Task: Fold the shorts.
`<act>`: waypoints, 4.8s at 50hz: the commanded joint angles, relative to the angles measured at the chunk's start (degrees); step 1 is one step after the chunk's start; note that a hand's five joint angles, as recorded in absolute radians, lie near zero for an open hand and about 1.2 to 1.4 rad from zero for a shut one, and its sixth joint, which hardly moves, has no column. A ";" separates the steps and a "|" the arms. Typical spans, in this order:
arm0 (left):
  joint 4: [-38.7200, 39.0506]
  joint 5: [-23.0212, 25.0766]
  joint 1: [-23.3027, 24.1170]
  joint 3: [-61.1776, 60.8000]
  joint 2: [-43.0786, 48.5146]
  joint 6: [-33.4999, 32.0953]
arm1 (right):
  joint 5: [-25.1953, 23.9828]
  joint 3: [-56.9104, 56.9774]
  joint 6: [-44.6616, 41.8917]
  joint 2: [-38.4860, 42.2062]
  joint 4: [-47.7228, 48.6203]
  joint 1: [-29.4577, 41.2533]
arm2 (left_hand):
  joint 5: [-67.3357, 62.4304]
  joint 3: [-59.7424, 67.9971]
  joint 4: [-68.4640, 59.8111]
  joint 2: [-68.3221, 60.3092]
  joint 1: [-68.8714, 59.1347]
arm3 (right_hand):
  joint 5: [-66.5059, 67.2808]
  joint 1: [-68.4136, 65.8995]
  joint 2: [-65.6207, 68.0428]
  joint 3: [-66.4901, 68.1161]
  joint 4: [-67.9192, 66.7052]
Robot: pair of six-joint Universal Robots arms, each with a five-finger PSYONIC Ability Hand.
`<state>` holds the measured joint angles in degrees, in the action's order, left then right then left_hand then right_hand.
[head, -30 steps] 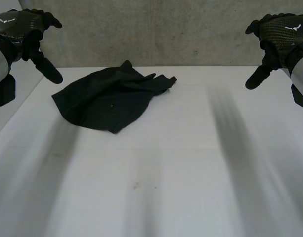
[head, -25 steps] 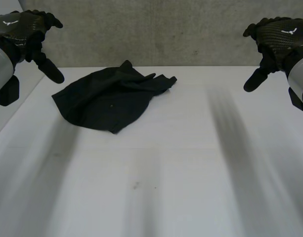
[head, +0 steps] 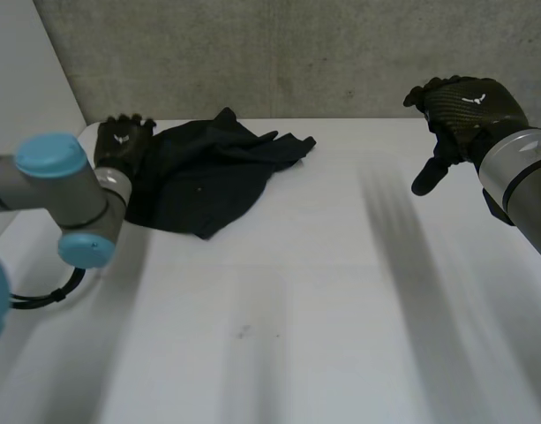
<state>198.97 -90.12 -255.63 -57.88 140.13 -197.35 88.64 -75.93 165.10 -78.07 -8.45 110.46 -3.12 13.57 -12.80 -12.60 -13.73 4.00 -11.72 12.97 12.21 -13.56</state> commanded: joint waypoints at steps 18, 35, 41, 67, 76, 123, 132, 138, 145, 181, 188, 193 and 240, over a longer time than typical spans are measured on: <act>1.16 7.42 -1.80 12.10 10.09 3.63 | -0.93 -2.64 -4.61 0.11 2.30 -0.33 | -66.88 66.43 -67.20 -67.40 -66.27 | -4.00 1.72 -2.97 -2.21 3.56; -7.80 8.12 15.77 -18.14 -26.30 20.41 | -0.84 -1.85 -4.43 -0.95 2.13 -0.86 | -66.88 66.43 -67.20 -67.40 -66.27 | -4.00 1.72 -2.97 -2.21 3.56; -13.16 7.42 24.81 -19.90 -29.30 30.51 | -0.75 -1.76 -4.26 -2.09 2.04 -0.95 | -66.88 66.43 -67.20 -67.40 -66.27 | -4.00 1.72 -2.97 -2.21 3.56; -24.42 3.29 13.77 -26.31 -38.19 21.39 | -1.19 -1.76 -4.26 -2.27 1.42 0.02 | -4.99 4.54 -5.31 -5.51 -4.38 | -4.00 1.72 -2.97 -2.21 3.56; -23.72 3.55 9.45 -26.06 -25.97 21.22 | -1.19 -2.91 -4.52 -1.48 1.51 0.11 | -12.40 11.95 -12.72 -12.92 -11.79 | -4.00 1.72 -2.97 -2.21 3.56; -5.87 -8.23 23.25 -11.28 -33.60 2.94 | -3.55 -0.36 -7.42 -0.68 1.07 -0.24 | -66.88 66.43 -67.20 -67.40 -66.27 | -4.00 1.72 -2.97 -2.21 3.56; -9.12 -8.31 24.04 -20.51 -44.41 0.38 | -18.67 1.93 -4.18 4.32 -1.04 -1.83 | -66.88 66.43 -67.20 -67.40 -66.27 | -4.00 1.72 -2.97 -2.21 3.56; -10.27 -8.58 24.13 -21.93 -44.86 0.47 | -21.23 0.96 12.59 11.17 -2.09 -1.12 | -66.88 66.43 -67.20 -67.40 -66.27 | -4.00 1.72 -2.97 -2.21 3.56; -12.03 -8.84 24.13 -22.01 -44.07 0.47 | -23.25 1.05 29.05 18.47 -4.02 4.23 | -66.88 66.43 -67.20 -67.40 -66.27 | -4.00 1.72 -2.97 -2.21 3.56; -12.12 -9.02 23.51 -22.45 -40.64 0.38 | -20.89 -18.56 20.70 1.86 -7.55 4.67 | -66.88 66.43 -67.20 -67.40 -66.27 | -4.00 1.72 -2.97 -2.21 3.56; -11.15 -10.33 14.39 -21.93 -41.96 -0.05 | -16.05 -15.74 19.39 1.96 -4.82 3.72 | -66.88 66.43 -67.20 -67.40 -66.27 | -4.00 1.72 -2.97 -2.21 3.56; -10.27 -9.37 5.16 -17.72 -44.50 0.12 | -14.20 -16.79 14.39 -0.33 -2.80 -0.14 | -66.88 66.43 -67.20 -67.40 -66.27 | -4.00 1.72 -2.97 -2.21 3.56; -10.45 20.78 34.59 -19.73 -27.71 -3.22 | -14.20 -17.24 5.86 -1.12 1.51 -12.37 | -1.98 1.52 -2.29 -2.49 -1.36 | -4.00 1.72 -2.97 -2.21 3.56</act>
<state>190.51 -67.64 -220.05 -76.52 120.35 -199.52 74.77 -94.30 173.84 -78.45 -7.25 98.83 -4.90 15.55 -15.45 -15.67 -16.43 4.00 -11.72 13.00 12.21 -13.56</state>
